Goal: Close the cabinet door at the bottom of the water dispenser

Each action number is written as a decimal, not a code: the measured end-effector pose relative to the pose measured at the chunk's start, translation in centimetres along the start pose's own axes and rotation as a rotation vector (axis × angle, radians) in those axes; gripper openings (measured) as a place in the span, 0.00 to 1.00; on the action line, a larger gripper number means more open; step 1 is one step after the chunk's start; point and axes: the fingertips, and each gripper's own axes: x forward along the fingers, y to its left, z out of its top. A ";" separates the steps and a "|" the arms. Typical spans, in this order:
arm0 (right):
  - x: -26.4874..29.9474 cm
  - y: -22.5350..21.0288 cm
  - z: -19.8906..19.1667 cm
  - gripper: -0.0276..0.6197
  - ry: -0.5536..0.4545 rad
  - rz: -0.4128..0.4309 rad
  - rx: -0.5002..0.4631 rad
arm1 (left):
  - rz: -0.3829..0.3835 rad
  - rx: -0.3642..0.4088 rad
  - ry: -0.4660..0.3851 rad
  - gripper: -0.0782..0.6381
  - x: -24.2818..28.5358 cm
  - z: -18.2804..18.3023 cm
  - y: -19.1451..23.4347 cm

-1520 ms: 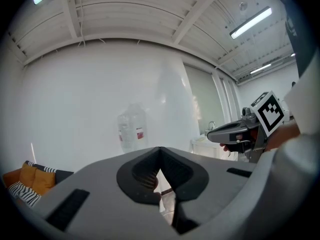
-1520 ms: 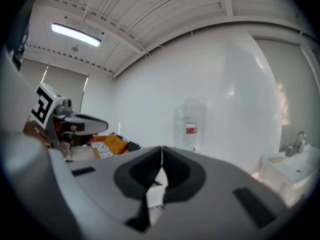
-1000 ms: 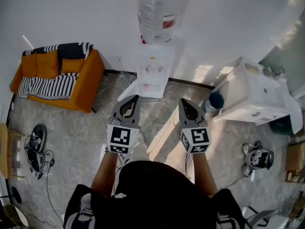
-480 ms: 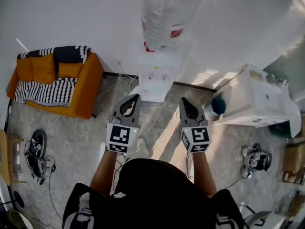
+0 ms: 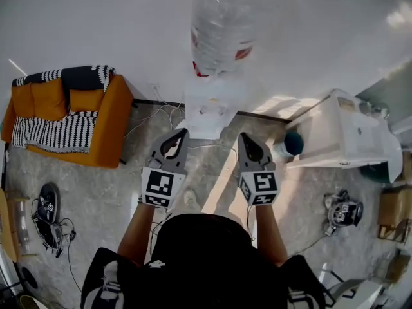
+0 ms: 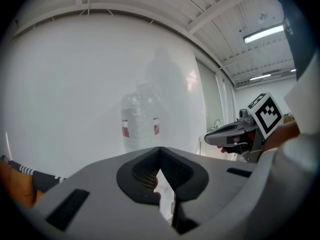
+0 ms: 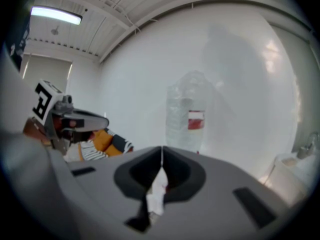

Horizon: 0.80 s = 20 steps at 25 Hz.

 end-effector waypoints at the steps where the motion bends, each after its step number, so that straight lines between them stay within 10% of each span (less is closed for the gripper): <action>1: 0.6 0.0 -0.2 0.10 0.009 0.001 0.005 | -0.001 -0.005 0.006 0.12 0.4 -0.2 0.3; 20: 8.7 -0.7 -4.3 0.10 0.145 0.194 -0.015 | 0.084 -0.105 0.137 0.12 5.1 -5.9 2.5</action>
